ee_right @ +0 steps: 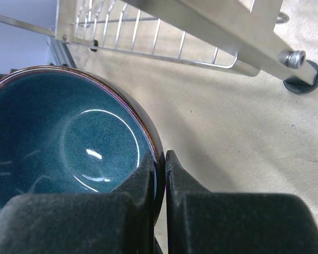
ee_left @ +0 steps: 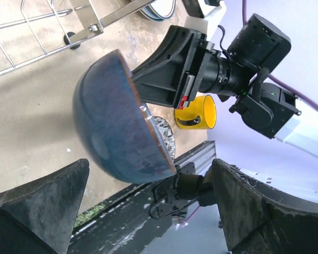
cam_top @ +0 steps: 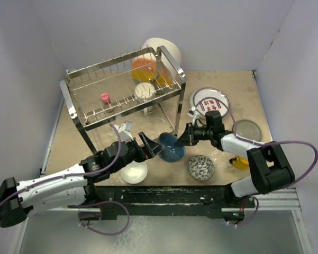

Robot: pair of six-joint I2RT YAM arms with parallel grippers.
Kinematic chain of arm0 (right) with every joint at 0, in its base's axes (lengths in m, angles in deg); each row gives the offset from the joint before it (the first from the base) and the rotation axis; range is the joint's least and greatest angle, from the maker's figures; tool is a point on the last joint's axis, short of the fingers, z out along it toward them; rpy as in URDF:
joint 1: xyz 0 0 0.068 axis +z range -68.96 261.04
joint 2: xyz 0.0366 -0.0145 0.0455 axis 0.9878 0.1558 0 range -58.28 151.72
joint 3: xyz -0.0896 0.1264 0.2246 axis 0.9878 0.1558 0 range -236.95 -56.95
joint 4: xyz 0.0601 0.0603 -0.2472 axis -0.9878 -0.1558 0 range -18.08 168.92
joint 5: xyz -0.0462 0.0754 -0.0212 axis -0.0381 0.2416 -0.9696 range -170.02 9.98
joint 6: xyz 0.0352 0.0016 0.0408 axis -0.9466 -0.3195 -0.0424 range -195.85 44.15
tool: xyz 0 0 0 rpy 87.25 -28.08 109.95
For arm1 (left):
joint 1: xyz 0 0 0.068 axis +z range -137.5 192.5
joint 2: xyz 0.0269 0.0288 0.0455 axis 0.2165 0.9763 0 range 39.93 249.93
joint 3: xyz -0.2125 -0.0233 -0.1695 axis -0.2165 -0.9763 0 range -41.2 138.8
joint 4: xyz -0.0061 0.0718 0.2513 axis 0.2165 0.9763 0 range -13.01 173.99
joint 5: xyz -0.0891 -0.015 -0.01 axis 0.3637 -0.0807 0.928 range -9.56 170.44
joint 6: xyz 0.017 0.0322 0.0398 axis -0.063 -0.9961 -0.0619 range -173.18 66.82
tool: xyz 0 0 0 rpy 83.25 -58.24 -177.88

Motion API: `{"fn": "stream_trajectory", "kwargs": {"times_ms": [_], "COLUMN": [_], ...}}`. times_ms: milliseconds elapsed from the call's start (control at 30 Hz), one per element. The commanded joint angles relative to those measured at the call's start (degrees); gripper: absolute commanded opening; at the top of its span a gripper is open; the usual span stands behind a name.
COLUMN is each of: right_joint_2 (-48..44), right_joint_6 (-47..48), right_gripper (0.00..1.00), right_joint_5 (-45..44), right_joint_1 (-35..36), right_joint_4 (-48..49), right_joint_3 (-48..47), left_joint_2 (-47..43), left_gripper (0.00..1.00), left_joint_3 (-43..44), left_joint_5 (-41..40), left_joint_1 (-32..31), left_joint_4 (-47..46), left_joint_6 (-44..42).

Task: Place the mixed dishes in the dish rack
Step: Pick up the bowl from the center of the board.

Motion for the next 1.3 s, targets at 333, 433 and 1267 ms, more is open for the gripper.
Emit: {"fn": "stream_trajectory", "kwargs": {"times_ms": [333,433,1267], "right_joint_2": [-3.09,-3.13,-0.49], "right_joint_6": [-6.86,-7.05,-3.56], "right_gripper": [0.0,0.0,0.0], "right_joint_5": [13.05,13.47,11.52], "right_joint_1": [-2.05,-2.04,-2.57], "right_joint_4": [8.97,9.3,5.99], "right_joint_3": [-2.84,-2.83,-4.63], "left_joint_2": [6.75,8.62,12.11], "left_gripper": [0.99,0.99,0.72], "left_joint_3": [0.61,0.44,-0.04], "left_joint_5": [-2.75,-2.82,-3.69], "left_joint_1": [0.17,0.14,-1.43], "left_joint_4": [-5.74,-9.57,-13.91], "left_joint_6": [17.11,17.12,23.19]}}
